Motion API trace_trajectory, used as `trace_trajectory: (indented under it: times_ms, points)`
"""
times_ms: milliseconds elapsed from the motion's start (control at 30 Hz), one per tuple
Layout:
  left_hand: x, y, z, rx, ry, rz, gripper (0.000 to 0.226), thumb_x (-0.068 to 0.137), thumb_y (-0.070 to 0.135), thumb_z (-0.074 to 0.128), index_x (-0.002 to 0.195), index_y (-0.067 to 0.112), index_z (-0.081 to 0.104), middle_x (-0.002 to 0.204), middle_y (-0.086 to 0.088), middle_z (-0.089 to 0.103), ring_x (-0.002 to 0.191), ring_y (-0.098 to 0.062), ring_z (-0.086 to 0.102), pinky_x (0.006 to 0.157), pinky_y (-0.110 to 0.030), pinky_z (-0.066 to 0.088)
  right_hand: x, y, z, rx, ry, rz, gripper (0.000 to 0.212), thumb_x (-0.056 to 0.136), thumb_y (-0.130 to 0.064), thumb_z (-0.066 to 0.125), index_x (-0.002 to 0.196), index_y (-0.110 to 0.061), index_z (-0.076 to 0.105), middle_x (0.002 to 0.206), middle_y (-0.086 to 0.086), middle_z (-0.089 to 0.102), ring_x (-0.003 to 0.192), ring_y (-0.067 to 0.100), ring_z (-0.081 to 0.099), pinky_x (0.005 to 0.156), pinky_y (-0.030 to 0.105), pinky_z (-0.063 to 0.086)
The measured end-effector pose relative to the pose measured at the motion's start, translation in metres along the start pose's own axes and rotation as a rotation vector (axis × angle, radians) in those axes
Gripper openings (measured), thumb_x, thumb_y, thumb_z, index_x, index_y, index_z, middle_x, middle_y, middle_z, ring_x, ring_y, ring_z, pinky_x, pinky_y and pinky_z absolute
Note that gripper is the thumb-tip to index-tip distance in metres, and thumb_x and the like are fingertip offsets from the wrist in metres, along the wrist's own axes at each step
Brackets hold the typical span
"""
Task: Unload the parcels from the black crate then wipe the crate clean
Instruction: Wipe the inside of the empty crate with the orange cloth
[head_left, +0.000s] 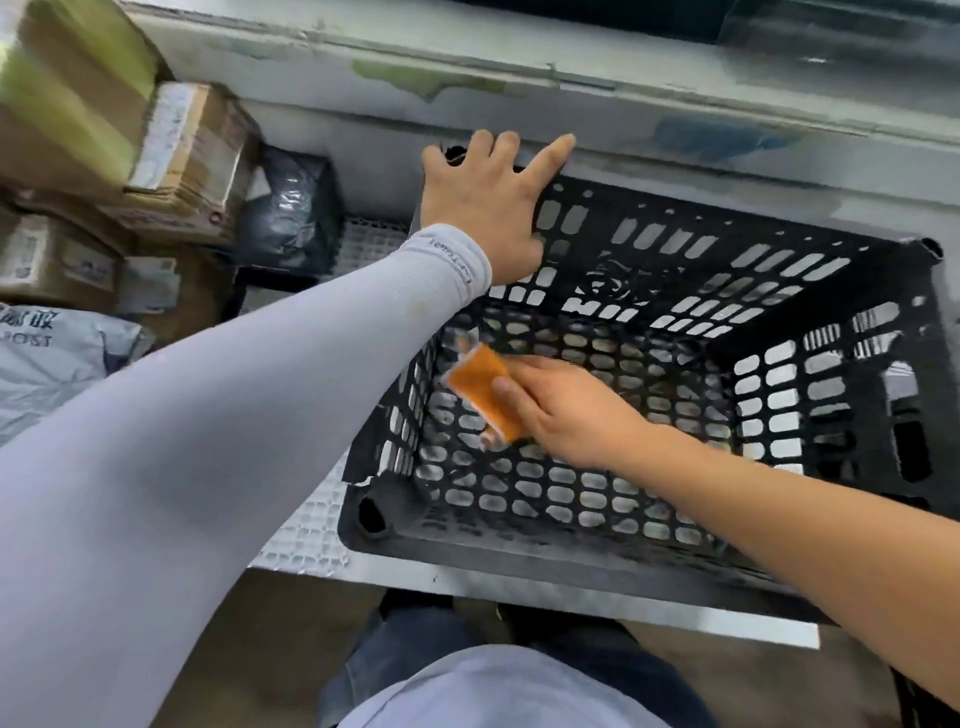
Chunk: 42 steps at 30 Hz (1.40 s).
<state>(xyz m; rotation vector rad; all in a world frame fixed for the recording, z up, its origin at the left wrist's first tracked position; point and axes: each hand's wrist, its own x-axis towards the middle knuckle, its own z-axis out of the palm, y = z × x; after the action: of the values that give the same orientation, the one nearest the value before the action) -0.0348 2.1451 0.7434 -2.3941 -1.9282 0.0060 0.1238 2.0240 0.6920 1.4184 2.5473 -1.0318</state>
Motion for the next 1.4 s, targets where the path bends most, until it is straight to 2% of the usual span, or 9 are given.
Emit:
trace_trajectory:
  times_ms: [100, 267, 467, 633, 833, 1033, 1167, 1267, 1400]
  points:
    - [0.001, -0.003, -0.009, -0.063, -0.085, -0.005, 0.092, 0.088, 0.052, 0.057, 0.161, 0.047, 0.001, 0.172, -0.004, 0.008, 0.157, -0.03, 0.014, 0.107, -0.064, 0.031, 0.011, 0.014, 0.037, -0.32, -0.242, -0.115, 0.064, 0.102, -0.069, 0.011, 0.159, -0.042, 0.024, 0.169, 0.01, 0.021, 0.149, 0.042, 0.03, 0.118, 0.059, 0.031]
    - [-0.003, -0.014, -0.019, -0.179, -0.093, -0.009, 0.089, 0.091, 0.037, 0.059, 0.162, 0.047, 0.006, 0.173, 0.002, -0.014, 0.159, -0.028, -0.009, 0.114, -0.065, 0.031, 0.033, 0.032, 0.083, -0.502, -0.366, -0.231, 0.071, 0.098, -0.074, 0.01, 0.16, -0.046, -0.011, 0.171, 0.006, -0.017, 0.155, 0.043, -0.015, 0.12, 0.072, -0.003]
    - [-0.013, -0.028, -0.01, -0.205, -0.082, -0.118, 0.086, 0.093, 0.032, 0.058, 0.163, 0.045, 0.009, 0.173, 0.0, -0.012, 0.159, -0.031, -0.007, 0.108, -0.049, 0.047, 0.053, 0.057, 0.116, -0.507, -0.307, -0.257, 0.077, 0.095, -0.081, 0.01, 0.155, -0.047, -0.025, 0.164, 0.0, -0.035, 0.148, 0.039, -0.035, 0.114, 0.074, -0.018]
    - [-0.011, -0.021, -0.008, -0.198, -0.104, -0.191, 0.09, 0.092, 0.036, 0.062, 0.162, 0.047, 0.008, 0.174, 0.0, -0.004, 0.16, -0.028, 0.0, 0.109, -0.049, 0.045, 0.052, 0.074, 0.123, -0.531, -0.241, -0.365, 0.085, 0.095, -0.082, 0.006, 0.162, -0.033, -0.015, 0.169, 0.001, -0.02, 0.154, 0.032, -0.025, 0.119, 0.066, -0.016]
    - [-0.011, -0.021, -0.008, -0.193, -0.084, -0.184, 0.09, 0.089, 0.042, 0.064, 0.162, 0.045, 0.012, 0.173, -0.003, 0.004, 0.159, -0.03, 0.005, 0.114, -0.054, 0.041, 0.035, 0.099, 0.115, -0.436, -0.191, -0.357, 0.067, 0.107, -0.056, 0.011, 0.165, -0.022, 0.007, 0.171, 0.005, 0.005, 0.157, 0.028, -0.006, 0.127, 0.05, -0.009]
    - [-0.009, -0.021, -0.006, -0.204, -0.066, -0.186, 0.09, 0.085, 0.047, 0.064, 0.16, 0.046, 0.015, 0.171, -0.004, 0.01, 0.158, -0.03, 0.01, 0.115, -0.058, 0.04, 0.011, 0.141, 0.093, -0.388, -0.147, -0.252, 0.062, 0.111, -0.047, 0.016, 0.164, -0.023, -0.006, 0.169, -0.001, -0.007, 0.158, 0.024, -0.003, 0.125, 0.041, -0.008]
    - [-0.009, -0.022, -0.006, -0.219, -0.071, -0.193, 0.09, 0.085, 0.047, 0.065, 0.16, 0.046, 0.015, 0.171, -0.004, 0.009, 0.158, -0.029, 0.009, 0.114, -0.058, 0.04, -0.009, 0.155, 0.074, -0.345, -0.132, -0.078, 0.061, 0.111, -0.048, 0.009, 0.162, -0.03, -0.019, 0.169, -0.008, -0.015, 0.154, 0.014, -0.019, 0.123, 0.035, -0.016]
    - [-0.009, -0.024, -0.006, -0.227, -0.085, -0.187, 0.092, 0.084, 0.048, 0.066, 0.159, 0.047, 0.013, 0.172, -0.004, 0.007, 0.159, -0.029, 0.007, 0.116, -0.059, 0.038, -0.024, 0.171, 0.062, -0.352, -0.141, 0.025, 0.061, 0.108, -0.054, 0.002, 0.158, -0.034, -0.027, 0.169, -0.009, -0.015, 0.157, 0.017, -0.014, 0.129, 0.045, -0.002]
    - [-0.009, -0.023, -0.007, -0.218, -0.098, -0.191, 0.092, 0.085, 0.049, 0.065, 0.16, 0.048, 0.011, 0.172, -0.003, 0.004, 0.159, -0.028, 0.004, 0.115, -0.058, 0.039, -0.04, 0.189, 0.049, -0.37, -0.116, 0.097, 0.063, 0.107, -0.055, 0.0, 0.159, -0.031, -0.027, 0.17, -0.006, -0.007, 0.159, 0.02, -0.005, 0.128, 0.042, 0.0]
